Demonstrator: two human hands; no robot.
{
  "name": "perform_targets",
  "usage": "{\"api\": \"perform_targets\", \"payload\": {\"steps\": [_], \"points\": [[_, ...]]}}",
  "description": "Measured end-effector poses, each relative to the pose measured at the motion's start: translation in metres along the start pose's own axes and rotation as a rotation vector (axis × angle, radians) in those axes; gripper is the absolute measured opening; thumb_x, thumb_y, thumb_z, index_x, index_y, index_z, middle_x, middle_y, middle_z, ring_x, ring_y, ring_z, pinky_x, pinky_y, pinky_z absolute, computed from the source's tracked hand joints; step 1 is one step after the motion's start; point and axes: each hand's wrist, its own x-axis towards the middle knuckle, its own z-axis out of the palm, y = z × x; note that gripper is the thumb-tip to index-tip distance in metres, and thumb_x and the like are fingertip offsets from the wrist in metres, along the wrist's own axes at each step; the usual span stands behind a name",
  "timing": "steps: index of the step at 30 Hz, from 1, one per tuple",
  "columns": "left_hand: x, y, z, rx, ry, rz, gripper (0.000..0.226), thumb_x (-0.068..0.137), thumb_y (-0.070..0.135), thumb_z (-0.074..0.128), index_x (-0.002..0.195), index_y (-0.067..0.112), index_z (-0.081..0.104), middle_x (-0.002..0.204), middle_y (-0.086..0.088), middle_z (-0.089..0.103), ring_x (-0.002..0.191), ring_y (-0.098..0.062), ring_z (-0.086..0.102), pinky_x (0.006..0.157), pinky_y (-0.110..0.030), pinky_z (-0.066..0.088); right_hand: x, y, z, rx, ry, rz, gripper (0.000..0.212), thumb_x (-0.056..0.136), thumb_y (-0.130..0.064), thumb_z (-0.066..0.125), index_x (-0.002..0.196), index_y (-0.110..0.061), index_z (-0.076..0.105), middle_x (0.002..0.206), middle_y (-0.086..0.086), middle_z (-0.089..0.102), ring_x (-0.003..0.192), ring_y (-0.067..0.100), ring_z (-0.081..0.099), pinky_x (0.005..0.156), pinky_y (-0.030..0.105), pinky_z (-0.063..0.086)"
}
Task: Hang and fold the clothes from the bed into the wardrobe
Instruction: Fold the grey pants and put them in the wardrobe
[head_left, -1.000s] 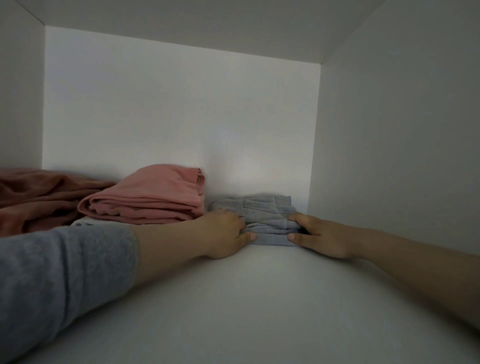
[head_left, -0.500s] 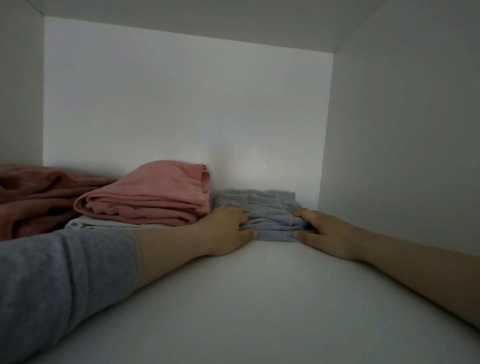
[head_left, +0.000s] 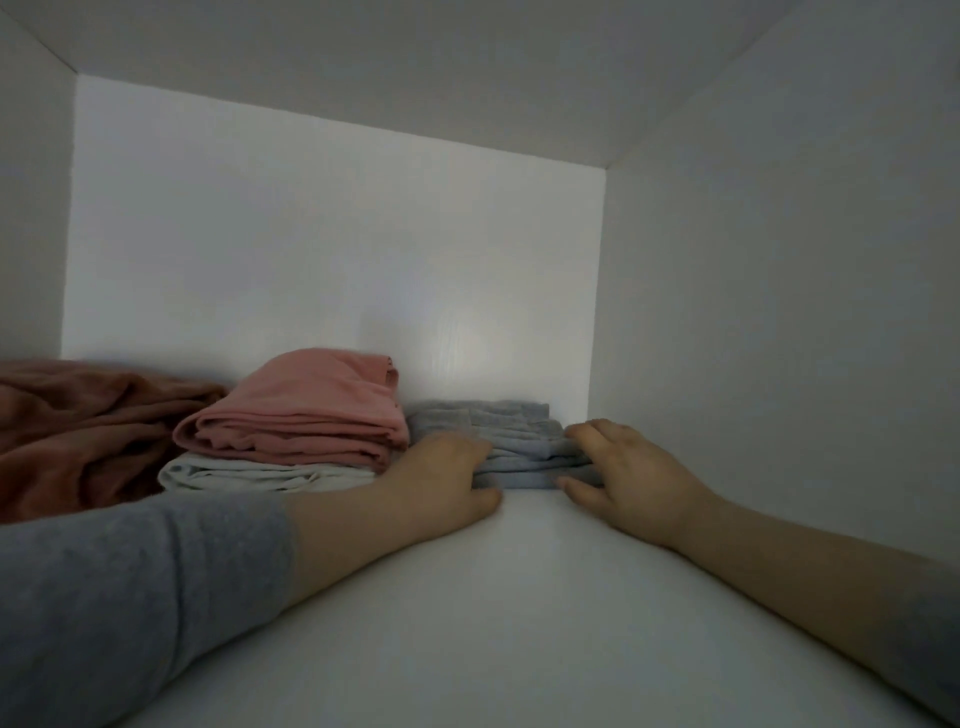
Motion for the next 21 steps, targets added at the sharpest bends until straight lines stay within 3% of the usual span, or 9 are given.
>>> {"api": "perform_targets", "payload": {"steps": [4, 8, 12, 16, 21], "points": [[-0.035, 0.011, -0.014, -0.237, -0.111, -0.004, 0.061, 0.089, 0.05, 0.06, 0.142, 0.026, 0.045, 0.149, 0.003, 0.042, 0.135, -0.013, 0.04, 0.111, -0.02, 0.029, -0.038, -0.021, -0.027, 0.14, -0.108, 0.149, 0.051, 0.095, -0.047, 0.052, 0.142, -0.029, 0.04, 0.141, 0.001, 0.05, 0.125, 0.016, 0.049, 0.097, 0.017, 0.032], [-0.071, 0.019, -0.033, -0.305, -0.118, 0.06, 0.062, 0.088, 0.049, 0.061, 0.143, 0.024, 0.045, 0.151, 0.005, 0.04, 0.138, -0.011, 0.037, 0.114, -0.024, 0.028, -0.074, -0.051, -0.059, 0.206, -0.21, 0.353, 0.06, 0.093, -0.055, 0.05, 0.146, -0.032, 0.033, 0.144, 0.002, 0.047, 0.122, 0.018, 0.052, 0.097, 0.022, 0.035], [-0.105, 0.028, -0.051, -0.372, -0.13, 0.08, 0.06, 0.088, 0.046, 0.062, 0.142, 0.023, 0.046, 0.149, 0.006, 0.044, 0.134, -0.009, 0.042, 0.108, -0.017, 0.029, -0.103, -0.092, -0.087, 0.239, -0.192, 0.443, 0.058, 0.092, -0.059, 0.049, 0.143, -0.036, 0.035, 0.138, 0.0, 0.052, 0.11, 0.016, 0.057, 0.092, 0.024, 0.038], [-0.133, 0.037, -0.071, -0.419, -0.181, 0.115, 0.059, 0.088, 0.044, 0.063, 0.14, 0.023, 0.047, 0.142, 0.005, 0.051, 0.128, -0.011, 0.048, 0.107, -0.021, 0.034, -0.134, -0.134, -0.102, 0.354, -0.065, 0.477, 0.048, 0.092, -0.054, 0.054, 0.135, -0.035, 0.046, 0.124, -0.005, 0.059, 0.102, 0.011, 0.06, 0.089, 0.026, 0.046], [-0.161, 0.062, -0.094, -0.646, -0.119, 0.114, 0.04, 0.084, 0.032, 0.071, 0.121, 0.021, 0.062, 0.124, 0.005, 0.063, 0.108, -0.009, 0.06, 0.099, -0.024, 0.045, -0.169, -0.163, -0.122, 0.439, 0.281, 0.545, 0.033, 0.091, -0.029, 0.065, 0.122, -0.02, 0.058, 0.09, -0.007, 0.069, 0.078, 0.0, 0.064, 0.064, 0.008, 0.045]]}}
